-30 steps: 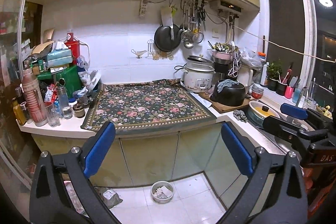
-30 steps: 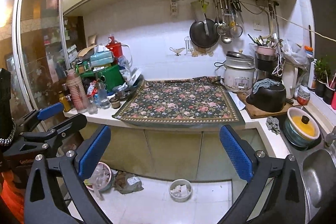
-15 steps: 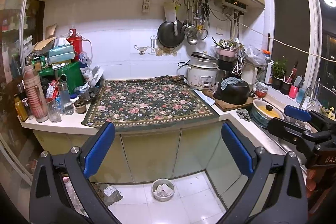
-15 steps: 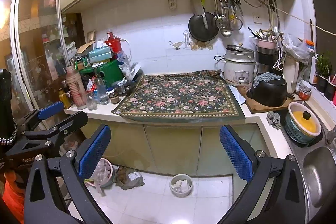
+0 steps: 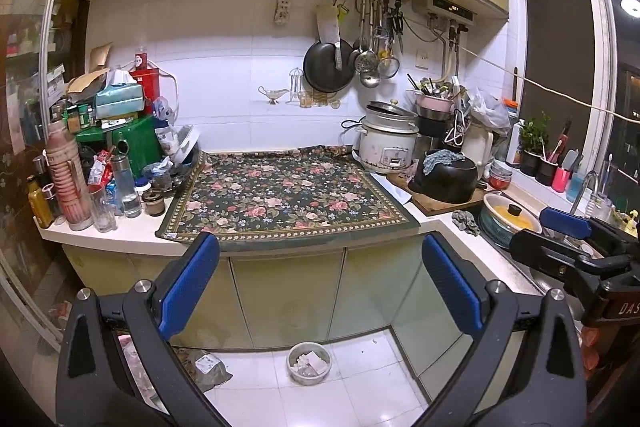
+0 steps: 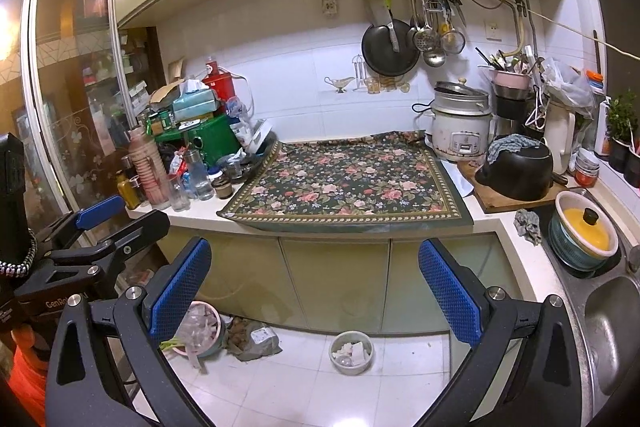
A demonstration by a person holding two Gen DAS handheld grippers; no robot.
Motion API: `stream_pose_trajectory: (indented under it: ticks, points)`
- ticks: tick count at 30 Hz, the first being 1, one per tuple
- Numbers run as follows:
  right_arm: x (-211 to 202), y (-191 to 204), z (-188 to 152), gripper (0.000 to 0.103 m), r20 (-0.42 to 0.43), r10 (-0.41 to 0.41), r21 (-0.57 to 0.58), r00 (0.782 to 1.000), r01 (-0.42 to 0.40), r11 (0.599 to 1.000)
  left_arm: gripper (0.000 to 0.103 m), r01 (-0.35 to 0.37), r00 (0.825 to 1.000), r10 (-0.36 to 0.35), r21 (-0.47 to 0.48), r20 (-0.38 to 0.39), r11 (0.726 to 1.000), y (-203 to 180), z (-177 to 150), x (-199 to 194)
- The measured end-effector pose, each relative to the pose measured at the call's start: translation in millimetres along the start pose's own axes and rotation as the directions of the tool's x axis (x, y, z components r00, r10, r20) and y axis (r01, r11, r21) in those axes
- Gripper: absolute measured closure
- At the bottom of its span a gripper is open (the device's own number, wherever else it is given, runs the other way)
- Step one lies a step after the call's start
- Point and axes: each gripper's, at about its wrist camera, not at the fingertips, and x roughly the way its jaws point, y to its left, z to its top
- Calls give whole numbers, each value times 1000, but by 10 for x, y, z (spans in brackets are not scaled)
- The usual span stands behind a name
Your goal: Collect trash
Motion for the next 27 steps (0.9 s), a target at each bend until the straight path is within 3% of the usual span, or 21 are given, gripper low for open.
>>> stream_pose_trajectory:
  ticks: [27]
  points:
    - [-8,30,41,0,6,0,1,1000,0,1000,1,16,999,-15,-33,41,999,-56,7,-32]
